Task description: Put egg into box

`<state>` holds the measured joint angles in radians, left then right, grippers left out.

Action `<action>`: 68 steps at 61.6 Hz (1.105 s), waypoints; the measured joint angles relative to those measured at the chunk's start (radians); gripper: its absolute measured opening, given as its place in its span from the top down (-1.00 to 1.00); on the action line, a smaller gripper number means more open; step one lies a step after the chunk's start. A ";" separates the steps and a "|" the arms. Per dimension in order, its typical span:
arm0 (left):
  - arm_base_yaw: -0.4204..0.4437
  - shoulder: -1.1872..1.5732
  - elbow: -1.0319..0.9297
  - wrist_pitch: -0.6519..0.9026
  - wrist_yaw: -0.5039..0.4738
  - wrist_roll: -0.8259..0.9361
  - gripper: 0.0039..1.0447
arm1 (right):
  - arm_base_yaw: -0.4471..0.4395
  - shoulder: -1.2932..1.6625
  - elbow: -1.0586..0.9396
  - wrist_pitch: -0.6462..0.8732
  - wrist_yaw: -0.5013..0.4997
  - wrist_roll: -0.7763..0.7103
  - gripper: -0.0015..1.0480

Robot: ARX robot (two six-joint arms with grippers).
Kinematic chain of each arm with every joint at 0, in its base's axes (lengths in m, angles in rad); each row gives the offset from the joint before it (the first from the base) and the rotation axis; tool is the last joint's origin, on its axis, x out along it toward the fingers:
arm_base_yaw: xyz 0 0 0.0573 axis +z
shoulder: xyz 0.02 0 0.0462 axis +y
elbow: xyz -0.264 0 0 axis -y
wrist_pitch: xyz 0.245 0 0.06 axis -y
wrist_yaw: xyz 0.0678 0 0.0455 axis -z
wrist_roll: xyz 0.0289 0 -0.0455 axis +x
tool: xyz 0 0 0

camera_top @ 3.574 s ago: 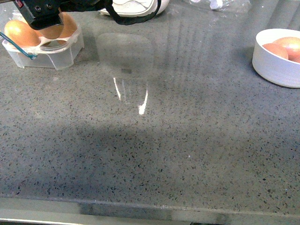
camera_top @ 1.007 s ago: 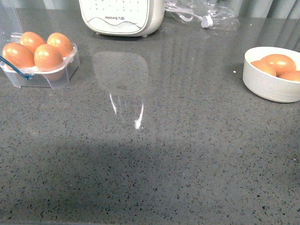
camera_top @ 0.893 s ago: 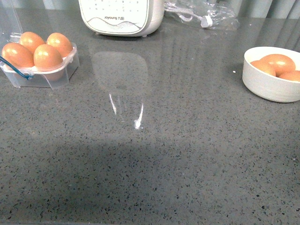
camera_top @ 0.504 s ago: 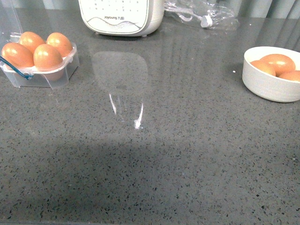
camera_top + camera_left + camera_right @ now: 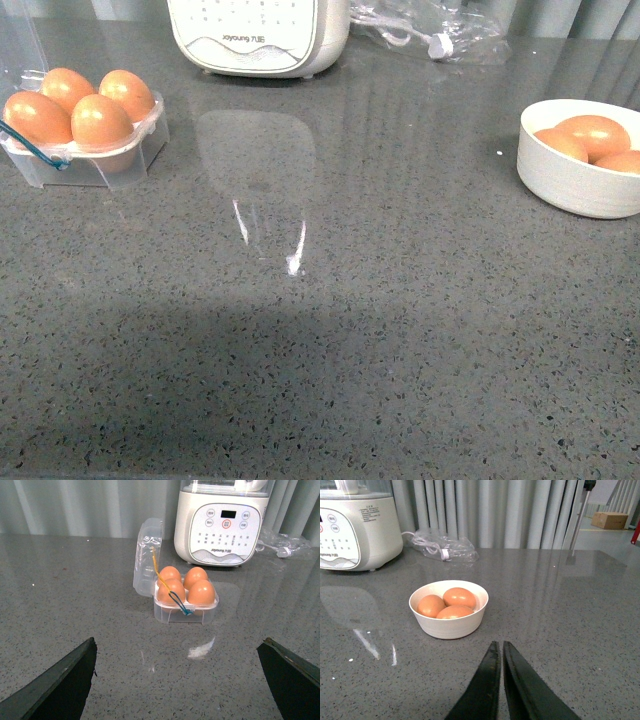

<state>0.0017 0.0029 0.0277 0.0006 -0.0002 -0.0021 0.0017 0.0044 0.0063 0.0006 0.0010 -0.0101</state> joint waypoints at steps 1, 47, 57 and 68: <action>0.000 0.000 0.000 0.000 0.000 0.000 -0.87 | 0.000 0.000 0.000 0.000 0.001 0.000 0.79; 0.000 0.000 0.000 0.000 0.000 0.000 -0.87 | 0.000 0.000 0.000 0.000 0.000 0.003 -0.86; -0.023 0.031 0.016 -0.055 -0.066 -0.042 -0.87 | 0.000 0.000 0.000 0.000 0.000 0.003 -0.86; -0.158 0.327 0.180 -0.503 -0.449 -0.336 -0.87 | 0.000 0.000 0.000 0.000 -0.001 0.003 -0.86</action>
<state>-0.1562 0.3302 0.2081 -0.5026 -0.4488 -0.3378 0.0017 0.0044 0.0063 0.0006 -0.0002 -0.0071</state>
